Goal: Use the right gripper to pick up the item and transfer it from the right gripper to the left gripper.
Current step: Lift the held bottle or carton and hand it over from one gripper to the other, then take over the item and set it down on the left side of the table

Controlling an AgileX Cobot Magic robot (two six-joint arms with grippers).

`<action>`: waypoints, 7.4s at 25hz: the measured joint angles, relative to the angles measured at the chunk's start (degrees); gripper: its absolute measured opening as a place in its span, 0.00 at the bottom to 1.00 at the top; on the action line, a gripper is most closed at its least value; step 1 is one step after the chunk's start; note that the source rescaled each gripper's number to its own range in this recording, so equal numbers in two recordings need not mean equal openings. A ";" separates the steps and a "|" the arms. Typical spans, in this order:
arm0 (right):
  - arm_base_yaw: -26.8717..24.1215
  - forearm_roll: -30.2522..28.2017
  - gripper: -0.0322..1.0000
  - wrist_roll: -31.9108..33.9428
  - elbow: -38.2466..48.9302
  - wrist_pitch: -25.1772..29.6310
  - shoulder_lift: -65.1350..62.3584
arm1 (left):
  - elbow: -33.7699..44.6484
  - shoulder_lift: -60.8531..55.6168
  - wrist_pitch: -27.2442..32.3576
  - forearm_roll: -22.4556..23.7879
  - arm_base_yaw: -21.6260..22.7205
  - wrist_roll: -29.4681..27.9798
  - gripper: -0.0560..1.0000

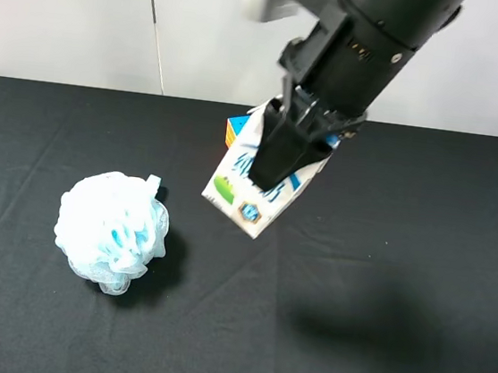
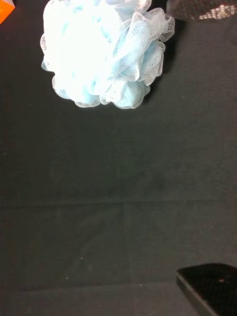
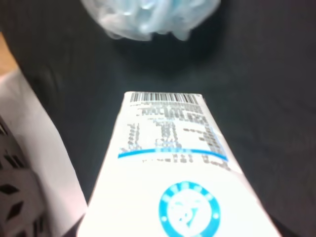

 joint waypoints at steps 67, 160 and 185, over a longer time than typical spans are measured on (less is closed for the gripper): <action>2.98 10.82 0.03 -38.66 -6.42 -2.88 0.00 | -16.20 44.59 -9.11 -3.29 -20.72 20.65 0.95; 2.98 11.98 0.98 -38.65 -6.73 -0.86 -7.56 | -18.25 60.16 -22.84 -36.05 -30.65 61.53 0.06; 2.98 -21.34 0.98 6.37 12.55 2.13 -36.85 | -18.25 60.16 -22.84 -36.05 -30.65 61.53 0.06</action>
